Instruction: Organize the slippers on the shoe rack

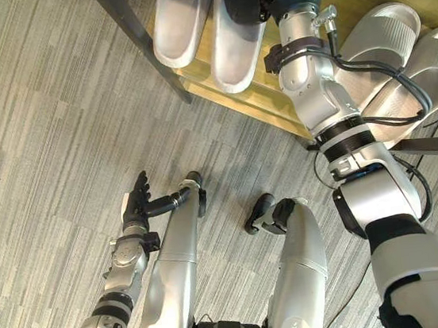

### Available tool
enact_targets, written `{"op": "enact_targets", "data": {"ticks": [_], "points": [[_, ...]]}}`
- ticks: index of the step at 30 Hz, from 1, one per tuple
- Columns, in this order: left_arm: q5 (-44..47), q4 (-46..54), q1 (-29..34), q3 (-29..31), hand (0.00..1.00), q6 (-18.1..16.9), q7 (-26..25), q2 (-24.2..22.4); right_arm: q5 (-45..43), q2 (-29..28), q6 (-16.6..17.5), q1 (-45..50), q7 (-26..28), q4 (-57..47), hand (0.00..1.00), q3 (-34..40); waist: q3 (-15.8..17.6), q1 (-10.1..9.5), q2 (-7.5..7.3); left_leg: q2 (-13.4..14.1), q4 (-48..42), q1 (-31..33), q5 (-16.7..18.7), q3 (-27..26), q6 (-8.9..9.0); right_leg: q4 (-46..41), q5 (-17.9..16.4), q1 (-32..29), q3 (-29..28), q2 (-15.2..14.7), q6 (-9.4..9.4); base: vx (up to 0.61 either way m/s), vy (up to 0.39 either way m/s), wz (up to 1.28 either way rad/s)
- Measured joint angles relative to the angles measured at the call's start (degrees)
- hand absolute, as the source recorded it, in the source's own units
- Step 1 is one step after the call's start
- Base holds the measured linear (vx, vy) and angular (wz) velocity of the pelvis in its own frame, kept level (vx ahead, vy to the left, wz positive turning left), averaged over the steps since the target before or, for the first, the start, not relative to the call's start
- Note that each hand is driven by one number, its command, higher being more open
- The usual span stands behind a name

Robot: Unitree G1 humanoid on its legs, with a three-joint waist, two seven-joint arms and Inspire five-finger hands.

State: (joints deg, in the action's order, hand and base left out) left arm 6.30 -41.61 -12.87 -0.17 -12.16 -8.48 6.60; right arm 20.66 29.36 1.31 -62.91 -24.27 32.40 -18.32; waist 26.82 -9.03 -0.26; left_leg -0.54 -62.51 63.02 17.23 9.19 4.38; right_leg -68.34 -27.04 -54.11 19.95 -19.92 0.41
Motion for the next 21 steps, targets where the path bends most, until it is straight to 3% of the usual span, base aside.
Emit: {"op": "enact_targets", "data": {"ticks": [15, 21], "points": [[-0.02, -0.39, 0.04, -0.19, 1.00, 1.54, -1.08, 0.55, -2.87, -0.17, 0.06, 5.12, 1.31, -1.74, 1.00, 0.22, -0.39, 0.39, -0.71, 0.43, 0.30, -1.95, -0.04, -0.65, 0.08, 0.19, 0.01, 1.38, -0.52, 0.19, -0.01, -0.01, 0.040, -0.02], [-0.02, -0.53, 0.57, 0.10, 1.00, 2.51, -1.24, 1.32, -3.00, -3.60, 0.64, 17.26, 1.16, -16.89, 1.00, 4.24, -0.77, 1.12, -1.39, 1.18, 1.10, -3.20, -0.05, -0.93, 0.09, 0.91, 0.08, 2.21, -0.73, 0.96, -0.05, 0.00, 0.020, -0.05]]}}
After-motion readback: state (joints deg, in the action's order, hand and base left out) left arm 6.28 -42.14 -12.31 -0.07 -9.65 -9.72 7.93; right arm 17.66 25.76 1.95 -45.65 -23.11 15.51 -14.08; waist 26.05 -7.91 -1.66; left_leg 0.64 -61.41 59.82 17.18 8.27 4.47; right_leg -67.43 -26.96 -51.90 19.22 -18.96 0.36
